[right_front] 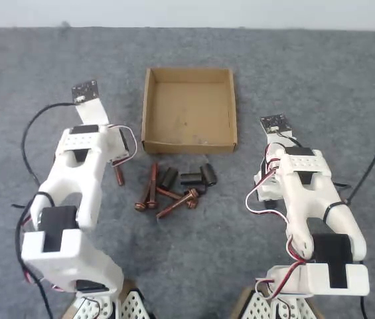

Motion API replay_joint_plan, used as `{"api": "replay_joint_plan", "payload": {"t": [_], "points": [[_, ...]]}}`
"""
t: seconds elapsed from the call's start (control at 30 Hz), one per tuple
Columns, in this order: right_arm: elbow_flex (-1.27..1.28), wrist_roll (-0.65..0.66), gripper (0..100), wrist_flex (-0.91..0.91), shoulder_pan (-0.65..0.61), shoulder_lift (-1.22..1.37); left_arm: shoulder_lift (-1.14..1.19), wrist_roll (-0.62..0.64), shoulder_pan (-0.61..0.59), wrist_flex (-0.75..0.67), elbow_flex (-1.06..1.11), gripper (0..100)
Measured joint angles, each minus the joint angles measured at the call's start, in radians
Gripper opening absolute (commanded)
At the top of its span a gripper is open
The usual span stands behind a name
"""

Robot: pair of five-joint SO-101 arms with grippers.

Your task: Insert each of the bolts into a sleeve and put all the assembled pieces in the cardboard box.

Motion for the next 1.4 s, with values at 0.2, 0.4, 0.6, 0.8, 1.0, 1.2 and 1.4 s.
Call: {"api": "replay_joint_plan", "payload": {"t": [0.2,0.4,0.6,0.8,1.0,1.2,1.4], "points": [[-0.081,0.000,0.7,0.058,0.000,0.002,0.000,-0.006,0.000,-0.018,0.011,1],[-0.213,0.002,0.7,0.075,0.005,0.000,0.000,-0.063,-0.005,-0.018,0.011,1],[-0.305,0.002,0.9,0.018,-0.021,0.000,0.000,-0.101,-0.006,-0.018,0.011,1],[-0.304,0.002,0.9,-0.235,-0.035,0.000,0.000,-0.101,-0.006,-0.020,0.011,1],[-0.169,0.002,0.8,-0.637,-0.035,0.002,0.000,-0.104,-0.006,-0.020,0.011,1],[-0.035,0.002,0.7,-1.096,-0.035,0.012,0.000,-0.104,-0.006,-0.020,0.011,1],[-0.018,0.002,0.7,-1.416,-0.035,0.189,0.000,-0.104,-0.006,-0.020,0.011,1]]}}
